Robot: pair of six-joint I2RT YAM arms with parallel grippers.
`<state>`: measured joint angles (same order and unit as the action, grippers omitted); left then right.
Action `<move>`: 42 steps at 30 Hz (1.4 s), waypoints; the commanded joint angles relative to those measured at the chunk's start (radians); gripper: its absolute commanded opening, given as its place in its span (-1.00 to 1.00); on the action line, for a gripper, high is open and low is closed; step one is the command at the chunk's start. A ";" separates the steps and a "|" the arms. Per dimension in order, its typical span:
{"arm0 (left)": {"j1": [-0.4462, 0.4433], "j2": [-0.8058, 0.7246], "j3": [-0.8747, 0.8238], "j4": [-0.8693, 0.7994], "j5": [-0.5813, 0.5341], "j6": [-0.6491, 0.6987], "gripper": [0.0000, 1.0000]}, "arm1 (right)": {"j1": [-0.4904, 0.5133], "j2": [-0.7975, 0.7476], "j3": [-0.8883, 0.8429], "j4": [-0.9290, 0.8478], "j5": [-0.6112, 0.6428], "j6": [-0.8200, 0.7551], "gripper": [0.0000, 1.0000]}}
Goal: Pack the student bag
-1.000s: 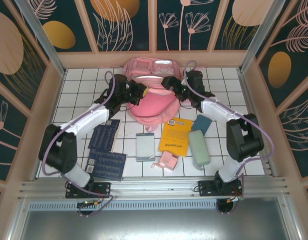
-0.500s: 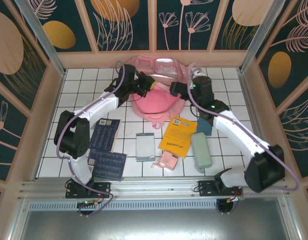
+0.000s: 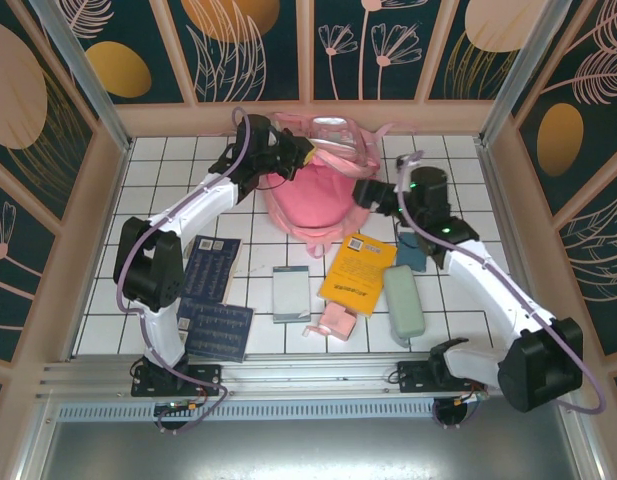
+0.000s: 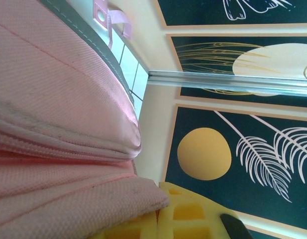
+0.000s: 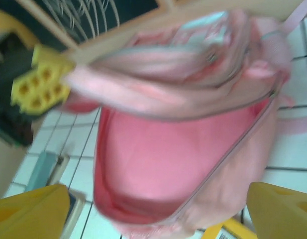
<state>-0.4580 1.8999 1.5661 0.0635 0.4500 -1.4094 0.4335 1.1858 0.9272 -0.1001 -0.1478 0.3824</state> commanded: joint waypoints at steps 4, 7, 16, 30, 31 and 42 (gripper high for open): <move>0.036 0.013 0.028 0.057 0.041 0.027 -1.00 | 0.318 -0.050 -0.061 -0.288 0.015 -0.085 0.90; 0.051 0.012 0.002 0.068 0.054 0.014 -1.00 | 0.420 0.000 -0.056 -0.453 0.051 -0.080 0.89; 0.068 0.009 -0.014 0.078 0.074 0.007 -1.00 | 0.689 0.152 0.014 -0.733 0.188 0.021 0.98; 0.070 0.005 -0.031 0.085 0.086 -0.003 -1.00 | 0.729 0.213 -0.021 -0.752 0.026 -0.075 0.93; 0.072 0.006 -0.032 0.086 0.087 -0.006 -1.00 | 0.728 0.214 -0.017 -0.755 0.022 -0.084 0.93; 0.072 0.008 -0.040 0.108 0.104 -0.025 -1.00 | 0.695 0.333 0.008 -0.774 0.067 -0.094 0.98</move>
<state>-0.4046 1.9034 1.5341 0.0811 0.5549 -1.4200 1.1286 1.4948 0.9123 -0.8375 -0.0803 0.3000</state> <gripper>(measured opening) 0.062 0.988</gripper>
